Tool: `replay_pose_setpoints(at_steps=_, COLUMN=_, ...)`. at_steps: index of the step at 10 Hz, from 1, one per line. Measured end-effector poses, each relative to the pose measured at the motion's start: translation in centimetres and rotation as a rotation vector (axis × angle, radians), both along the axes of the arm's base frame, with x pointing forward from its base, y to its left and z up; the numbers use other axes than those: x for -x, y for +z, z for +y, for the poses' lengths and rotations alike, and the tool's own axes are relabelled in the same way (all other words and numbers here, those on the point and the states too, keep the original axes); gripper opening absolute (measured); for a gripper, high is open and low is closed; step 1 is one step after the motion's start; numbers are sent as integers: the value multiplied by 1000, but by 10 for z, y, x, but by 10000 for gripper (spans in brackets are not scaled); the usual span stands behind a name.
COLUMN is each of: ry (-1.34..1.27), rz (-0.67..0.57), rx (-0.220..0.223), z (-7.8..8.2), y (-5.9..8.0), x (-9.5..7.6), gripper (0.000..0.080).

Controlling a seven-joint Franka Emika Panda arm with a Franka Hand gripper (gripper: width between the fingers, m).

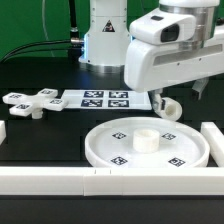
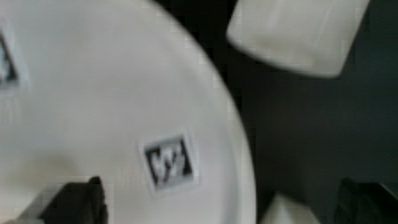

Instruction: Assemble round table

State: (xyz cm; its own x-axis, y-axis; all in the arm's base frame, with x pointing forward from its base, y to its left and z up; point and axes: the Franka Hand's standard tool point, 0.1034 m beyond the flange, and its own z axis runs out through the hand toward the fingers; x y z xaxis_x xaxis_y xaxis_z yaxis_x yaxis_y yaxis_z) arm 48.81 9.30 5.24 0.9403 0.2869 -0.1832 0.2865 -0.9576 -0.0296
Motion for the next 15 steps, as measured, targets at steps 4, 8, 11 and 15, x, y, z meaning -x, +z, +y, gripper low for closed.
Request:
replay_pose_setpoints(at_steps=4, ry=-95, rz=202, rx=95, z=-1, y=-5, x=10, gripper=649)
replay_pose_setpoints(at_steps=8, ry=-192, rz=557, rx=221, z=-4, y=-9, x=25, gripper=649)
replay_pose_setpoints(at_steps=11, ry=-195, rz=742, rx=255, z=-2, y=-17, x=24, gripper=649)
replay_pose_setpoints(at_steps=15, ry=-217, rz=806, rx=216, z=12, y=-27, x=30, gripper=649)
